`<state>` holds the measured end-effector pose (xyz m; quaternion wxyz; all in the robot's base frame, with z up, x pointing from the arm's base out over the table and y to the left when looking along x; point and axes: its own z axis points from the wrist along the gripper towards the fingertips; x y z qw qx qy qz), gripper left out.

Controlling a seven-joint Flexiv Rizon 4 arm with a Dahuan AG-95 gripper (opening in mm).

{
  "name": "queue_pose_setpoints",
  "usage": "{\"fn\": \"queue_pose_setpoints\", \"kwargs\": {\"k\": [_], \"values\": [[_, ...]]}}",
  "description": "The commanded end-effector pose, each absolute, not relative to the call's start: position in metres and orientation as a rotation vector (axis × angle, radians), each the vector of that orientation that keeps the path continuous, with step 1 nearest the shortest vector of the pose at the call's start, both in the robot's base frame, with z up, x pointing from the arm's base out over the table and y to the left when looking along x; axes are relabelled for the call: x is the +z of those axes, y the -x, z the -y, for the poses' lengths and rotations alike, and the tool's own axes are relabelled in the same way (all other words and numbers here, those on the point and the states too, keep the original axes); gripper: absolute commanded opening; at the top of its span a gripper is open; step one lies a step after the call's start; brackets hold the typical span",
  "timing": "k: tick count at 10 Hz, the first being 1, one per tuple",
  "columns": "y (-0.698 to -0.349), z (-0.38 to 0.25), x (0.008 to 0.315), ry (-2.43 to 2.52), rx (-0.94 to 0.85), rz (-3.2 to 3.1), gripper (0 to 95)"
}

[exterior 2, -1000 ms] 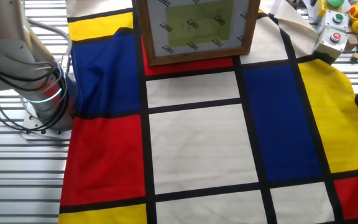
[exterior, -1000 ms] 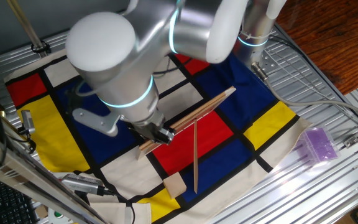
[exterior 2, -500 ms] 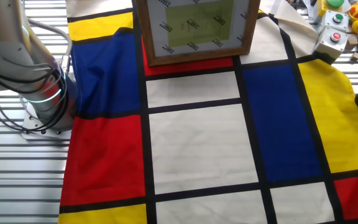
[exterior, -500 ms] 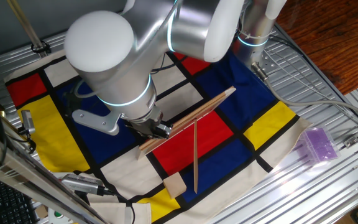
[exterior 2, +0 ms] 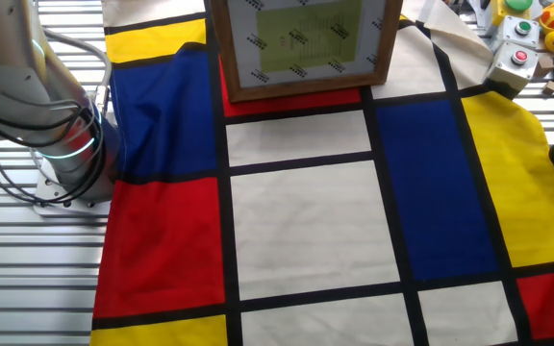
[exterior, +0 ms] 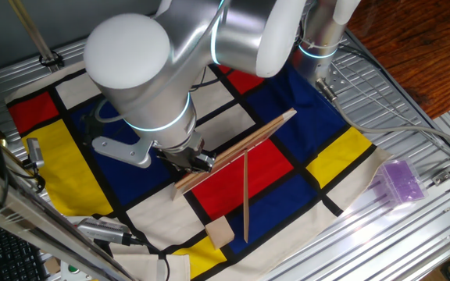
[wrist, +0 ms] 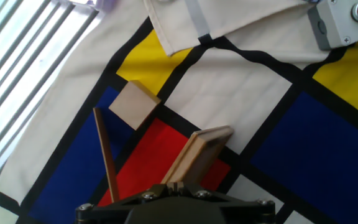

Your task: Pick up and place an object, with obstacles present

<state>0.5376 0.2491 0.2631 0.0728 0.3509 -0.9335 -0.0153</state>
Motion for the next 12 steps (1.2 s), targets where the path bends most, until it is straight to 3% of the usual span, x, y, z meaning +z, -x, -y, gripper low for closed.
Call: {"fn": "queue_pose_setpoints", "kwargs": {"k": [1,7,12], "values": [[-0.538,-0.25,0.263,-1.012,-0.041,2.818,0.0],[-0.538,-0.25,0.263,-0.674,0.043,2.916,0.0],[-0.543,-0.231,0.263,-0.841,0.01,2.878,0.0]]}}
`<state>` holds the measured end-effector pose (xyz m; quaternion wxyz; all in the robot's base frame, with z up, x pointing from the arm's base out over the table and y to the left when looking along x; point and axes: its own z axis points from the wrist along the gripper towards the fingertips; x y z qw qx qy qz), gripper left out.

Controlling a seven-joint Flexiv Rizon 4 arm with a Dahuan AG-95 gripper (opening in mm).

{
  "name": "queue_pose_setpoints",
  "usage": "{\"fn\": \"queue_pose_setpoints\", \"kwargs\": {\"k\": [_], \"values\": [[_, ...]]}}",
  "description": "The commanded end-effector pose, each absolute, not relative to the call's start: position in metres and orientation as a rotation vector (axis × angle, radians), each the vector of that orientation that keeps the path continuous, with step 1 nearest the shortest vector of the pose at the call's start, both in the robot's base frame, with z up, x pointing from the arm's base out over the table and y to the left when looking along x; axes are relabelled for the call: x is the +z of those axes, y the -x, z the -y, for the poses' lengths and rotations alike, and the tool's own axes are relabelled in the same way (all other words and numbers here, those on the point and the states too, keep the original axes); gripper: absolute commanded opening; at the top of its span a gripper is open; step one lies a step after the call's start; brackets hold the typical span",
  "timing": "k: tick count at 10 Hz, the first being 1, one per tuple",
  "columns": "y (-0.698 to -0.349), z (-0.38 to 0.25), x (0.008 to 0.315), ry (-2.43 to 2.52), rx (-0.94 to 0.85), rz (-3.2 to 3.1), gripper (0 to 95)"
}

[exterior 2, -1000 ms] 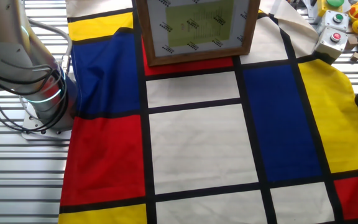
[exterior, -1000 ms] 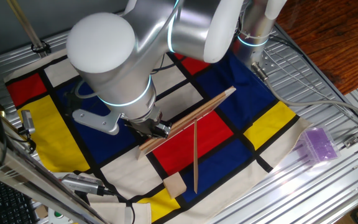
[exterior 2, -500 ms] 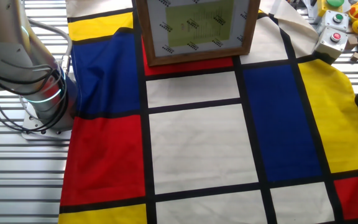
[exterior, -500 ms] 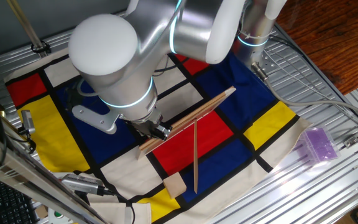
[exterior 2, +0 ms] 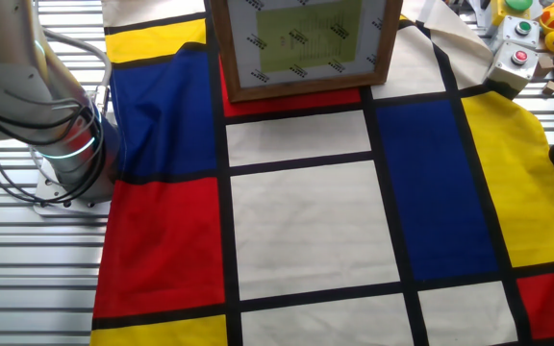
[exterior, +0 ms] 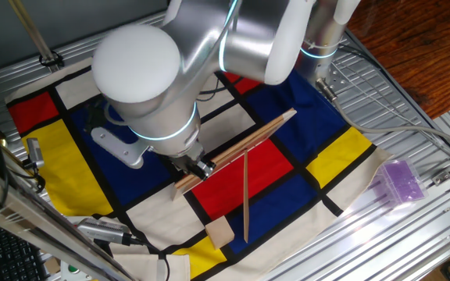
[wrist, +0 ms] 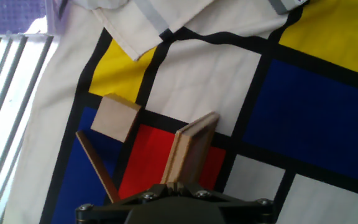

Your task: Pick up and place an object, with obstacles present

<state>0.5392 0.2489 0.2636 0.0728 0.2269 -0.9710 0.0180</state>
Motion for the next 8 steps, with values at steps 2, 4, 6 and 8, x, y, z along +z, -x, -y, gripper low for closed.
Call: {"fn": "queue_pose_setpoints", "kwargs": {"k": [2,4,6,8], "values": [[-0.552,-0.199,0.254,-0.91,-0.008,2.869,0.0],[-0.558,-0.174,0.24,-0.967,0.023,2.851,0.0],[-0.563,-0.141,0.214,-0.995,0.033,2.853,0.0],[-0.561,-0.117,0.189,-0.992,0.045,2.848,0.0]]}}
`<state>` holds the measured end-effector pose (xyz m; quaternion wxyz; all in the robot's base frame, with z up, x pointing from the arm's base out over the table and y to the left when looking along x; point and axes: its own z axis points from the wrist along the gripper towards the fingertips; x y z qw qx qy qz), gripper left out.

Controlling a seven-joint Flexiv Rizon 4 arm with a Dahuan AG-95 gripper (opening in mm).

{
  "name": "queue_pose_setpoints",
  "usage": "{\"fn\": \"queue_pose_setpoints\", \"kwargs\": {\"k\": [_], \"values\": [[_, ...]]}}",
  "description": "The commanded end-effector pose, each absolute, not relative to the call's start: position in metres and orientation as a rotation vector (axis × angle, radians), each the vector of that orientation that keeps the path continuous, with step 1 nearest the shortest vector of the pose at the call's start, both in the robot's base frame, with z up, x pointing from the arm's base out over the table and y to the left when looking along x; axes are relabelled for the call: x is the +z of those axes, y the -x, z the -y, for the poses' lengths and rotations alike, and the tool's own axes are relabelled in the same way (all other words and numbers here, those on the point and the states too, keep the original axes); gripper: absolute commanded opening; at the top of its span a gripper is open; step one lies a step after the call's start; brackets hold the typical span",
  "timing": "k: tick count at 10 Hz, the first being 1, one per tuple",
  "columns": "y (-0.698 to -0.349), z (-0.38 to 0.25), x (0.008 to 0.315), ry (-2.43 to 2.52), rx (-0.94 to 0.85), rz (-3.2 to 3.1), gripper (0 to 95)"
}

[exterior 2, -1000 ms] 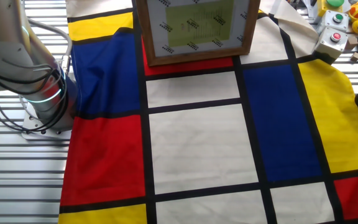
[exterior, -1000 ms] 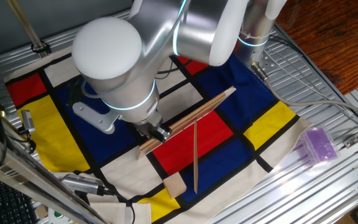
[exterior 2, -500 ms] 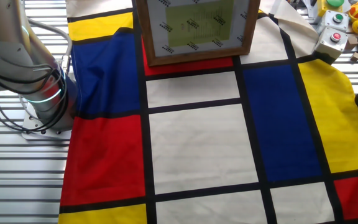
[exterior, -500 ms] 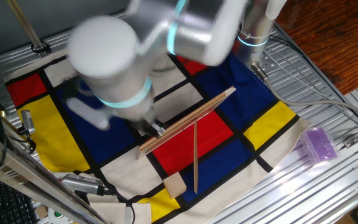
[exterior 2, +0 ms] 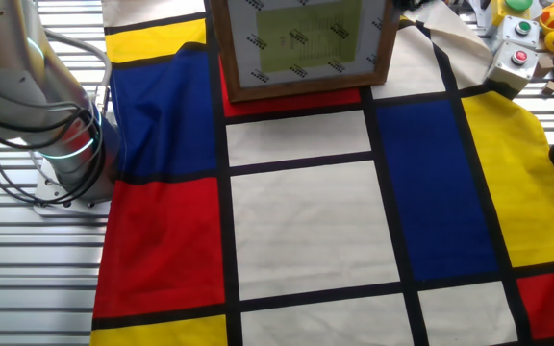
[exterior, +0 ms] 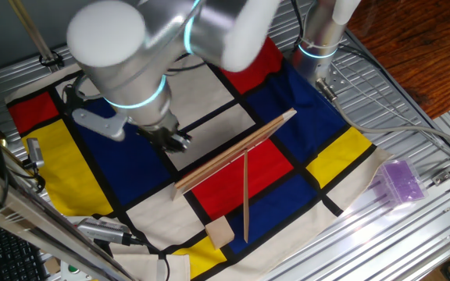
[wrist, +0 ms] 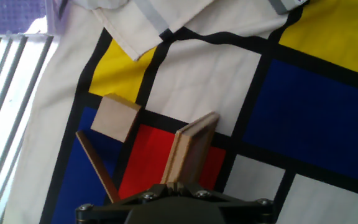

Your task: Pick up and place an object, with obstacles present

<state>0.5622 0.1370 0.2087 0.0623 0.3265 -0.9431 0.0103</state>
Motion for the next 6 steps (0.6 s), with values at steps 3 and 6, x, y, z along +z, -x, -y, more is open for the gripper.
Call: {"fn": "queue_pose_setpoints", "kwargs": {"k": [3,6], "values": [[-0.552,-0.104,0.166,-0.995,0.033,2.853,0.0],[-0.524,-0.089,0.151,-0.905,0.024,2.891,0.0]]}}
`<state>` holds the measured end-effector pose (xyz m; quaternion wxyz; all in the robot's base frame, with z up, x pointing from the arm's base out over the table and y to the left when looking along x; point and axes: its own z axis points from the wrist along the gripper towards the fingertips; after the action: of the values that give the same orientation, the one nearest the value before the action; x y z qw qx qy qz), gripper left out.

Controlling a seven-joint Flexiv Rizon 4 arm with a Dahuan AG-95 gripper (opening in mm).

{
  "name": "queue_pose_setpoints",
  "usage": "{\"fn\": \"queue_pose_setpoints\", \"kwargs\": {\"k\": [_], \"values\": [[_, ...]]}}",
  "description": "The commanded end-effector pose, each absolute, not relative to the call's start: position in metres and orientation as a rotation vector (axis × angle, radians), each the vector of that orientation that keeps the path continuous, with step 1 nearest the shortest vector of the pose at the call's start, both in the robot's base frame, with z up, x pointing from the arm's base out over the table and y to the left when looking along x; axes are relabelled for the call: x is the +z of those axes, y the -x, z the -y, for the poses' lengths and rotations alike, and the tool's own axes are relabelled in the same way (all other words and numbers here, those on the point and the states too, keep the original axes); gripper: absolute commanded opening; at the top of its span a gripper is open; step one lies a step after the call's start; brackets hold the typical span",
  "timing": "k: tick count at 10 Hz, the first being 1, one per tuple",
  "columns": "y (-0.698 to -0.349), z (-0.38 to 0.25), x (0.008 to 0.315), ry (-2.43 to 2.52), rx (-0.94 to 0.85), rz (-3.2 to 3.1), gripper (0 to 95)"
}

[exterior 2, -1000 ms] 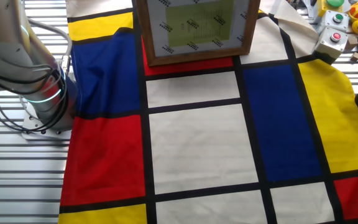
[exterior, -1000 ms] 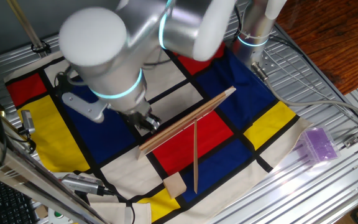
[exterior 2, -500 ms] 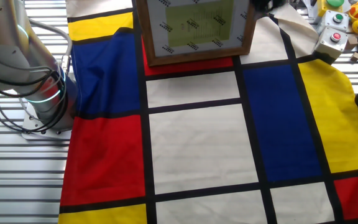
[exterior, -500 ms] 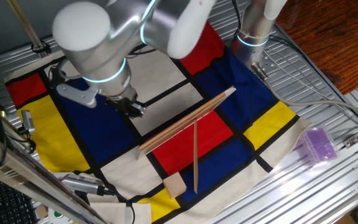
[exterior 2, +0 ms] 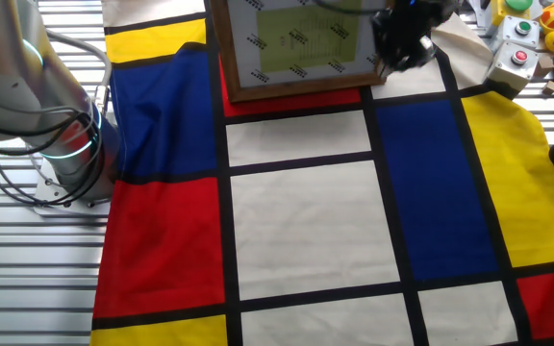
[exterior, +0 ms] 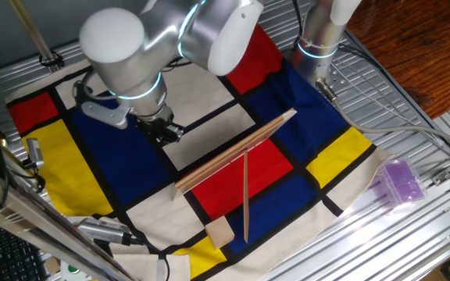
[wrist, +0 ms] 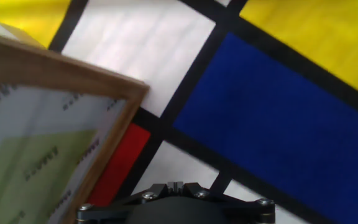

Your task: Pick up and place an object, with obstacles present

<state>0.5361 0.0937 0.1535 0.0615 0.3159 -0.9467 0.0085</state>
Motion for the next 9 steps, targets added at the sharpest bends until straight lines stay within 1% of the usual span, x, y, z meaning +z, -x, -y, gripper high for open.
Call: {"fn": "queue_pose_setpoints", "kwargs": {"k": [1,2,4,6,9], "values": [[-0.508,-0.083,0.145,-0.896,0.017,2.9,0.0],[-0.493,-0.079,0.136,-0.917,0.007,2.911,0.0],[-0.477,-0.075,0.125,-0.909,-0.03,2.918,0.0],[-0.454,-0.072,0.114,-0.912,-0.037,2.919,0.0],[-0.444,-0.072,0.111,-0.941,-0.04,2.926,0.0]]}}
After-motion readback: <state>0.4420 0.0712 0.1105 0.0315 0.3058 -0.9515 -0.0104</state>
